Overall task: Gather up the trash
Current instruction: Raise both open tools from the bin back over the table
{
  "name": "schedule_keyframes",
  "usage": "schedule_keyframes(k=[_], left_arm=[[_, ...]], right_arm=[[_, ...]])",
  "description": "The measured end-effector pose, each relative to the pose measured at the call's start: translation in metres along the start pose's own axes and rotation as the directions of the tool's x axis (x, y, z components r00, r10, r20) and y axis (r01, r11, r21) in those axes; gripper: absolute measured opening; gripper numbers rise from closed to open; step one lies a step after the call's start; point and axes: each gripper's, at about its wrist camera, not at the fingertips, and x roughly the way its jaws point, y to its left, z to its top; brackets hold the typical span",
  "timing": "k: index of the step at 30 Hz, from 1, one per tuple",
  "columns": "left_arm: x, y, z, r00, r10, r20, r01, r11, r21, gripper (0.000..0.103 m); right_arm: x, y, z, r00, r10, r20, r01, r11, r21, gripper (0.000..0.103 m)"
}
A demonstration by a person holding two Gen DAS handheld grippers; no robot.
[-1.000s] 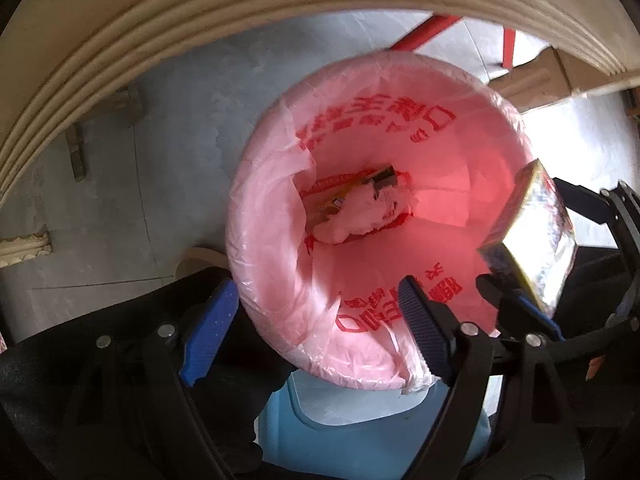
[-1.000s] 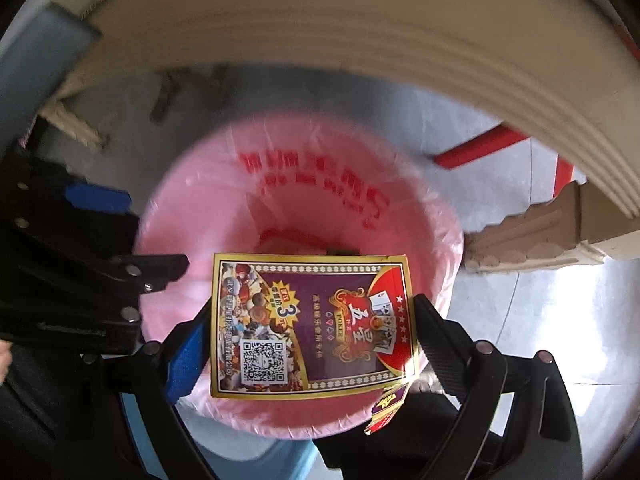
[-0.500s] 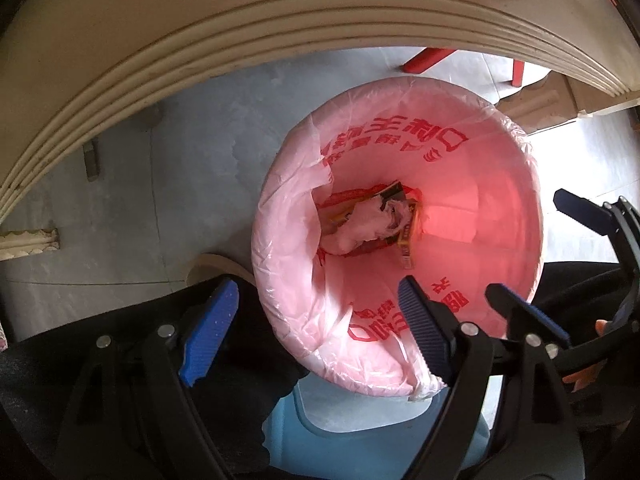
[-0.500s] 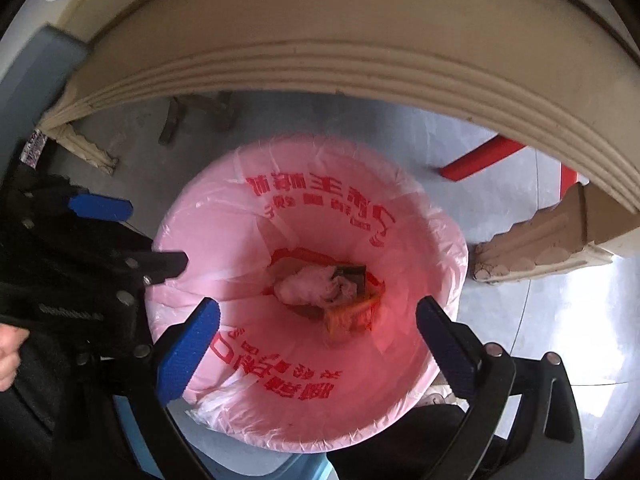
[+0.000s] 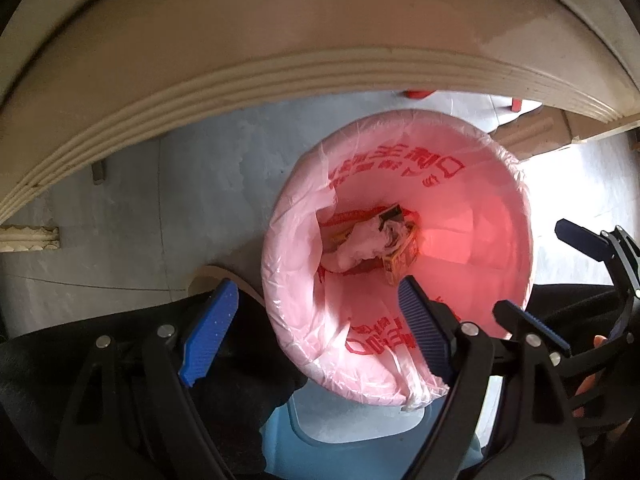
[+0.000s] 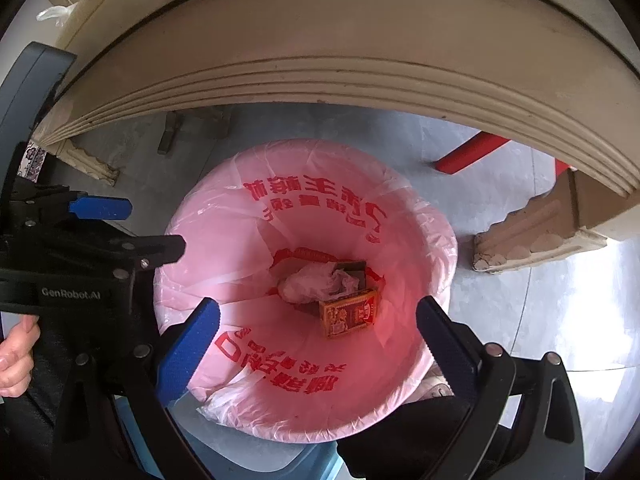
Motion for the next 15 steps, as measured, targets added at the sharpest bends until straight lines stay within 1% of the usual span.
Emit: schedule_keyframes(k=[3, 6, 8, 10, 13, 15], left_arm=[[-0.011, 0.0, -0.004, 0.999, 0.03, 0.04, -0.03, 1.0, 0.008, 0.081], [-0.032, 0.0, -0.012, 0.994, 0.059, 0.096, -0.06, 0.998, 0.012, 0.081], [-0.047, 0.002, -0.016, 0.99, 0.057, 0.128, -0.059, 0.998, 0.011, 0.081], [-0.068, 0.004, -0.02, 0.986, 0.042, 0.161, -0.044, 0.999, 0.006, 0.081], [-0.105, 0.009, -0.022, 0.98, -0.016, 0.197, 0.014, 1.0, 0.014, 0.081], [-0.132, 0.013, -0.02, 0.974, -0.025, 0.224, 0.022, 1.0, 0.012, 0.081]], right_arm=[[-0.011, -0.004, -0.002, 0.999, -0.012, 0.029, 0.012, 1.0, 0.016, 0.096], [-0.028, -0.009, -0.004, 0.998, -0.019, 0.066, 0.017, 0.999, 0.04, 0.096], [-0.045, -0.012, -0.006, 0.994, -0.015, 0.106, 0.008, 0.998, 0.062, 0.096], [-0.064, -0.011, -0.007, 0.989, -0.033, 0.144, 0.024, 0.997, 0.069, 0.096], [-0.103, -0.005, -0.006, 0.968, -0.09, 0.236, 0.077, 0.995, 0.064, 0.096], [-0.132, -0.001, -0.003, 0.95, -0.11, 0.293, 0.096, 0.993, 0.062, 0.096]])
